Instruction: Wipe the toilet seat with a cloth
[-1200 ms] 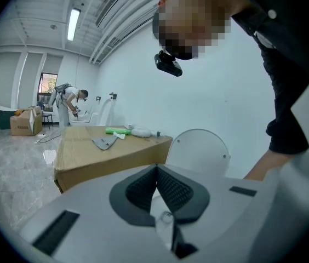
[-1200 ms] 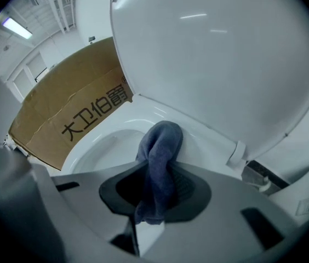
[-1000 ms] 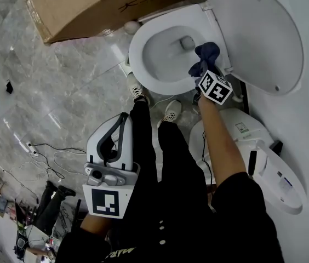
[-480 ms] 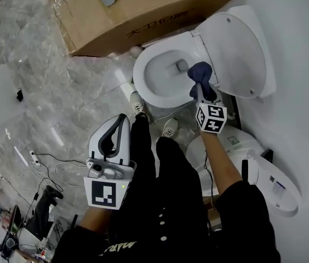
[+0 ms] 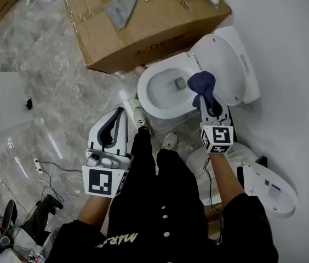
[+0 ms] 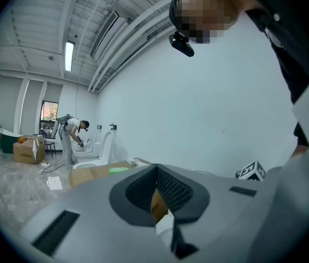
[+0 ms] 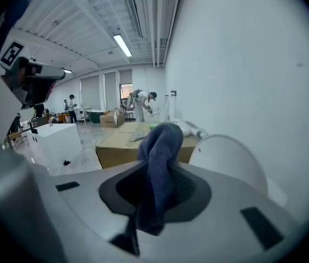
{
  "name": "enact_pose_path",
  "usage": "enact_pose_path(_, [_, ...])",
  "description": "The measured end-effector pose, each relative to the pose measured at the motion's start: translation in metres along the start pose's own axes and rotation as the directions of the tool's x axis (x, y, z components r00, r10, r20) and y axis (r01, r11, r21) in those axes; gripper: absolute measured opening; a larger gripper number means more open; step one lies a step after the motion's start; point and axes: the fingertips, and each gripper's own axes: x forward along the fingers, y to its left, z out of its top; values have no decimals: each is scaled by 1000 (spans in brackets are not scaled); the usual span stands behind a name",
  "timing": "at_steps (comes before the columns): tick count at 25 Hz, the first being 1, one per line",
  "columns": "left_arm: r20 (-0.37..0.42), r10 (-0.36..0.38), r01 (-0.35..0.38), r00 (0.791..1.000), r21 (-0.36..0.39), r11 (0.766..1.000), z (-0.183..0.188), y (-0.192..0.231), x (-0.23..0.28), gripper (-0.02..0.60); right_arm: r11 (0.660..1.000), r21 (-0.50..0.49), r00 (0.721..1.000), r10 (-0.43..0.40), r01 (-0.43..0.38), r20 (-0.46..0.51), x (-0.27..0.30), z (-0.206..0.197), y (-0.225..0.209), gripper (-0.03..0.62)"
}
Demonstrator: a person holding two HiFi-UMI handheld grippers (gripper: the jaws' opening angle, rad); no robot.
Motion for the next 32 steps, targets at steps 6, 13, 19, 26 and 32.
enact_pose_path(6, [60, -34, 33, 998, 14, 999, 41, -11, -12, 9, 1000, -19, 991, 5, -3, 132, -47, 80, 5, 80])
enact_pose_path(13, [96, -6, 1, 995, 51, 999, 77, -3, -22, 9, 998, -59, 970, -6, 20, 241, -89, 147, 8, 80])
enact_pose_path(19, [137, 14, -25, 990, 76, 997, 105, -3, -31, 9, 994, -101, 940, 7, 29, 340, -124, 197, 20, 80])
enact_pose_path(26, [193, 45, -70, 980, 123, 990, 131, 3, -46, 9, 991, -125, 908, 20, 36, 418, -151, 231, 17, 80])
enact_pose_path(32, [234, 77, -112, 969, 142, 983, 153, 15, -57, 9, 992, -85, 872, -35, 88, 488, -170, 256, 5, 80])
